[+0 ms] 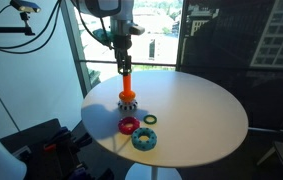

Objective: Put the yellow ring through the pole

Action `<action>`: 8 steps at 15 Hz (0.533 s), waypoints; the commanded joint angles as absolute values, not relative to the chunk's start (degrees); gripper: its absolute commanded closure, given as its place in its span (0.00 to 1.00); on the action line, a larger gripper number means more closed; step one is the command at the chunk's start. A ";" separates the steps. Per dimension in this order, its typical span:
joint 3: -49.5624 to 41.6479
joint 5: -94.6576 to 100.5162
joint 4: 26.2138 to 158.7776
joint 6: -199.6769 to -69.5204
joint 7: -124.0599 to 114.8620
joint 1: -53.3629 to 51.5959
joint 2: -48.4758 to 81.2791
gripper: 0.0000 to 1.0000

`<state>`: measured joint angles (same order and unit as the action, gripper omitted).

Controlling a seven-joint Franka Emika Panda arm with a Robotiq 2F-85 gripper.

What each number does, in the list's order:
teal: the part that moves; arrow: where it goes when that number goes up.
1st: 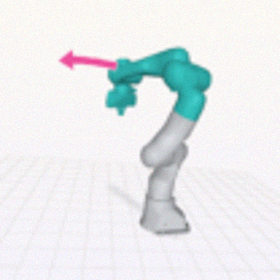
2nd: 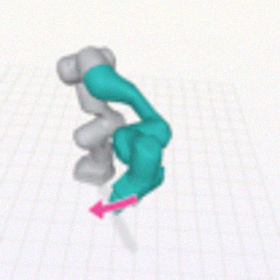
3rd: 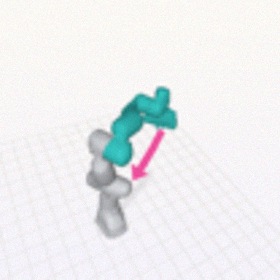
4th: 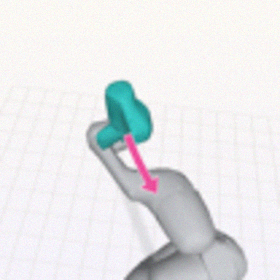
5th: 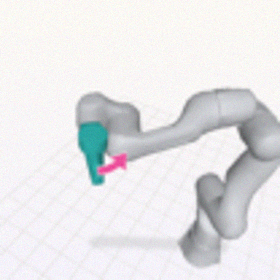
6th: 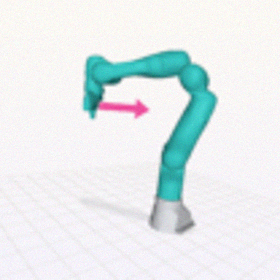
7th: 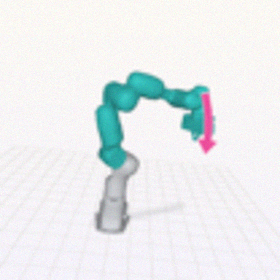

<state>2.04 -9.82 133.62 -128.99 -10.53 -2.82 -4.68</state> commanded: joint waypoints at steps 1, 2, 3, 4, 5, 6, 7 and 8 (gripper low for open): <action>2.43 -9.43 131.63 -127.62 -10.46 -2.75 -3.17 0.52; 2.49 -9.33 131.56 -127.65 -10.53 -2.75 -2.94 0.52; 2.56 -9.12 131.54 -127.85 -10.68 -2.75 -2.75 0.52; 2.60 -9.00 131.50 -128.00 -10.77 -2.74 -2.63 0.52; 2.64 -8.77 131.44 -128.44 -10.98 -2.72 -2.46 0.52; 2.65 -8.76 131.30 -128.57 -10.89 -2.73 -2.28 0.52; 2.68 -8.70 131.21 -128.83 -10.97 -2.74 -2.14 0.52; 2.73 -8.68 131.10 -129.15 -11.03 -2.78 -2.00 0.52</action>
